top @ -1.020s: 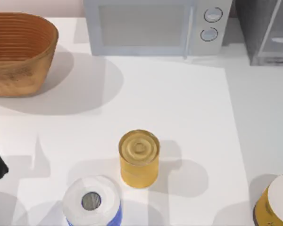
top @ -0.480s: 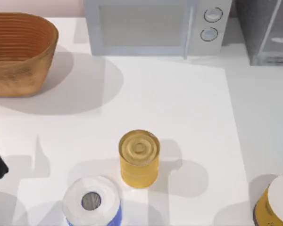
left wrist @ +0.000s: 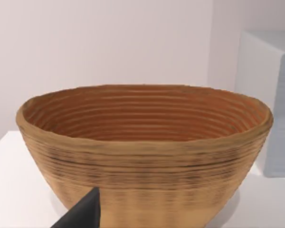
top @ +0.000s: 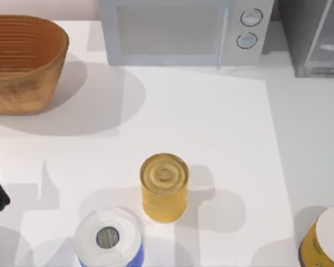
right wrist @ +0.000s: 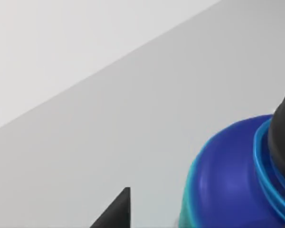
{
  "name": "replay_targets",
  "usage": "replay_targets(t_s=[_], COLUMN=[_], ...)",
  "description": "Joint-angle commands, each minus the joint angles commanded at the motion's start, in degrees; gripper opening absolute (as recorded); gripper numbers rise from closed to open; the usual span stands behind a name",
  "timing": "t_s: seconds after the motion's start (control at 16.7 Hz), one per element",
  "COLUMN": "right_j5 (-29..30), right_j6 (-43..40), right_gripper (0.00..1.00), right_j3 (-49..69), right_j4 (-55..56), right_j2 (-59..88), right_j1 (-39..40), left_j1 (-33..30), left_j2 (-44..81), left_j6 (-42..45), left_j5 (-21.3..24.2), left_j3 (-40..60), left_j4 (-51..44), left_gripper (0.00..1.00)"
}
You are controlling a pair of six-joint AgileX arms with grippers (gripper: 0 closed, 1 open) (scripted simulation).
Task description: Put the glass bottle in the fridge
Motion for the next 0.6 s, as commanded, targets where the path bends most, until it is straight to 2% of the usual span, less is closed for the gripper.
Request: replay_targets(t_s=[0.48, 0.6], right_j5=[0.00, 0.00], right_j6=[0.00, 0.00], right_gripper=[0.03, 0.01], right_j3=[0.00, 0.00], right_j4=[0.00, 0.00], right_j2=[0.00, 0.00], right_j1=[0.00, 0.00], left_j1=[0.00, 0.00], left_j2=[0.00, 0.00], left_j6=[0.00, 0.00], left_j5=[0.00, 0.00], left_j3=[0.00, 0.00], left_j4=[0.00, 0.00], left_gripper=[1.00, 1.00])
